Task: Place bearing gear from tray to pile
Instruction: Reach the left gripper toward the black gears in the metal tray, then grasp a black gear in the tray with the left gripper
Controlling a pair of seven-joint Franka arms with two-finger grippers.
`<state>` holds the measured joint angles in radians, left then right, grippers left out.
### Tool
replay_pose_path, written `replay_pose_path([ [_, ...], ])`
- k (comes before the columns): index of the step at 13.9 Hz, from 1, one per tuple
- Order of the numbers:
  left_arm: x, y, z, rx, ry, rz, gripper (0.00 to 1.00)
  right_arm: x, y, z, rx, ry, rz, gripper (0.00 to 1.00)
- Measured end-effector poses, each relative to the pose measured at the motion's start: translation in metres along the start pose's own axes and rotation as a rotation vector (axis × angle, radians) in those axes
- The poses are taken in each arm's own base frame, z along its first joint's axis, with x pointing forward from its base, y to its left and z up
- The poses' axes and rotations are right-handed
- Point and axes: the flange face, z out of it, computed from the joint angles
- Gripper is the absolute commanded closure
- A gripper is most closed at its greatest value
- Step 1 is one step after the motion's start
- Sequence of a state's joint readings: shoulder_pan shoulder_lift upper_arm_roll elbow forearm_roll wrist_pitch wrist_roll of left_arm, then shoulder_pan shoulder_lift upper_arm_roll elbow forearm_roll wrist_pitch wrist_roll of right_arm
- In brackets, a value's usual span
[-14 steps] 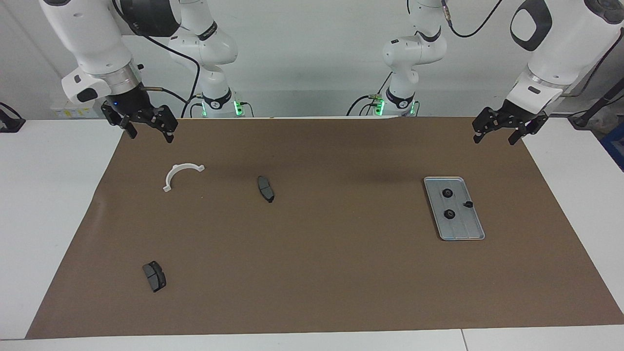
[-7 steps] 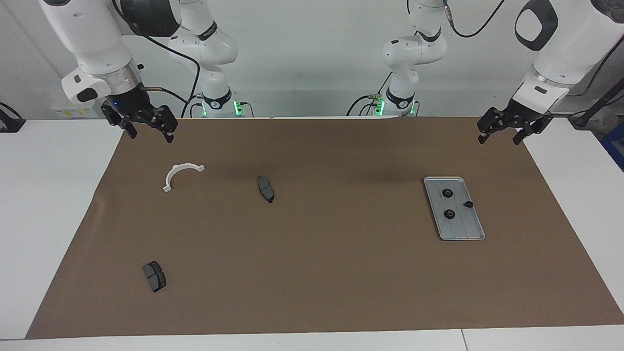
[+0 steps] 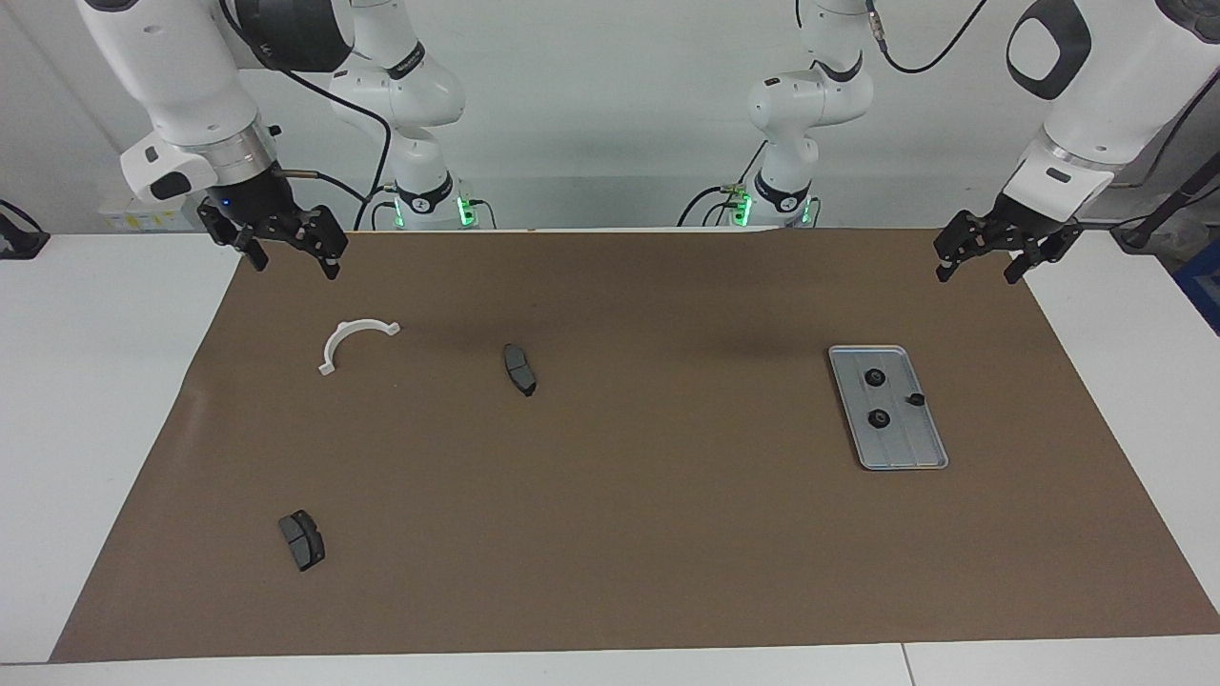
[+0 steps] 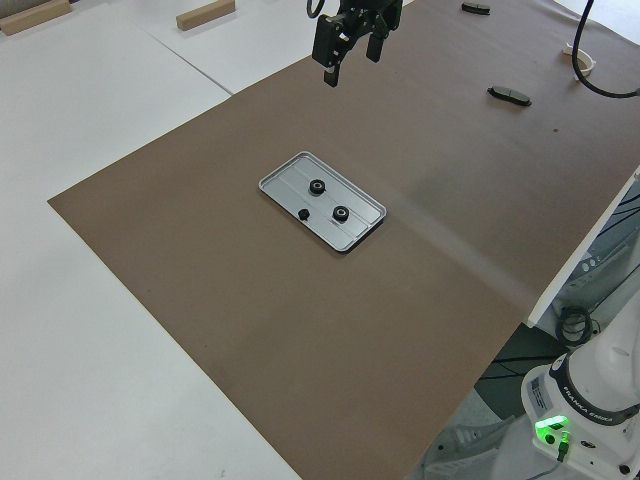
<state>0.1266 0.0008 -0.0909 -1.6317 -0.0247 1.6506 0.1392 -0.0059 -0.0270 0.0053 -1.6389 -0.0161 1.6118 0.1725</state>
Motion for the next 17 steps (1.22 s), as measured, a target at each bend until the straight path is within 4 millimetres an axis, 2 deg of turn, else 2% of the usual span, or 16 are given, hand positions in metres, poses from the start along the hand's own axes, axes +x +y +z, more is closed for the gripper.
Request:
replay_pose_path([
  [3,0.0,-0.002,0.008,0.0,-0.001,-0.005,0.0,0.0,0.0,0.0,0.0,0.0,0.0,0.0],
  [10,-0.003,-0.006,0.054,-0.008,-0.055,-0.012,0.0,0.0,0.0,0.0,0.0,0.0,0.0,0.0],
  [17,0.012,-0.006,0.131,-0.004,-0.005,-0.007,0.0,0.0,0.0,0.0,0.0,0.0,0.0,0.0],
])
